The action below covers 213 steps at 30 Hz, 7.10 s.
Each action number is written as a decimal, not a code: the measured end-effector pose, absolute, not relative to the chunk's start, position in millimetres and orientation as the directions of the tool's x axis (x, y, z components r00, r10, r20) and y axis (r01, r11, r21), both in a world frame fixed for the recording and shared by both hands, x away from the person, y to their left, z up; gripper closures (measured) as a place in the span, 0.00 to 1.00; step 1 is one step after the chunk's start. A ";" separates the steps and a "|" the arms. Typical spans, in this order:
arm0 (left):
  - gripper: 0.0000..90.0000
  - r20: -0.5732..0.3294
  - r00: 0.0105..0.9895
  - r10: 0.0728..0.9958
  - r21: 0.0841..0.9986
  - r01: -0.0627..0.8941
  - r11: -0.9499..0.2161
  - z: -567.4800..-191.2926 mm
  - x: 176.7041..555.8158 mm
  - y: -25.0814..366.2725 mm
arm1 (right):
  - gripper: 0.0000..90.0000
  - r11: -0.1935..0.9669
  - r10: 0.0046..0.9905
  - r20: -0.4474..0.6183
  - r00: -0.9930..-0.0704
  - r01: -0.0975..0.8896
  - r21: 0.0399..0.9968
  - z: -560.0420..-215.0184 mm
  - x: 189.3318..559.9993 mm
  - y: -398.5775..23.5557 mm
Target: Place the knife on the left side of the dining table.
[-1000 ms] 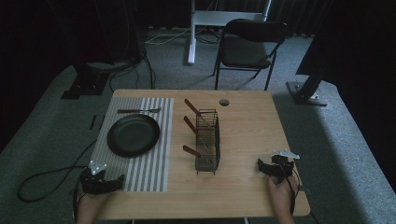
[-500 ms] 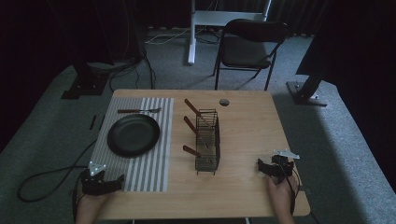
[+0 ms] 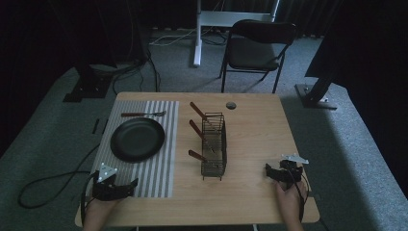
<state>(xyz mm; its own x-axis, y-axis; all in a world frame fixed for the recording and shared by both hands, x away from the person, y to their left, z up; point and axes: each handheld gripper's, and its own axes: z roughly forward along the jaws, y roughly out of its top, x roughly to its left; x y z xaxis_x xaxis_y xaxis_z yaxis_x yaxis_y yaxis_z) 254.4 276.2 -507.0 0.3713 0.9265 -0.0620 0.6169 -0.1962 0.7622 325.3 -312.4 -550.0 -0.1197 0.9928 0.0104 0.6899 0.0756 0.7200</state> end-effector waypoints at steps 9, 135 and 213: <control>0.04 -0.054 0.448 0.892 0.773 0.584 -0.246 -497.0 257.4 256.0 | 0.13 0.075 0.993 0.010 -0.120 0.690 0.720 -550.0 325.3 -312.4; 0.83 -0.040 0.882 0.469 0.952 0.176 -0.250 -371.7 301.1 125.4 | 0.13 0.077 0.993 0.009 -0.121 0.689 0.721 -550.1 325.3 -312.5; 0.82 -0.285 0.669 0.687 0.886 0.457 -0.078 -446.1 265.8 319.6 | 0.13 0.075 0.993 0.010 -0.120 0.690 0.720 -550.0 325.3 -312.3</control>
<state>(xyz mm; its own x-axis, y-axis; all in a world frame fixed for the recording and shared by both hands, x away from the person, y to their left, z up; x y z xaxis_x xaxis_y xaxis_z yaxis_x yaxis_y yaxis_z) 265.8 319.6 -446.1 0.6688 0.6867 -0.2847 0.4572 -0.0780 0.8859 325.3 -312.3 -550.0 -0.1195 0.9928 0.0104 0.6897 0.0755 0.7201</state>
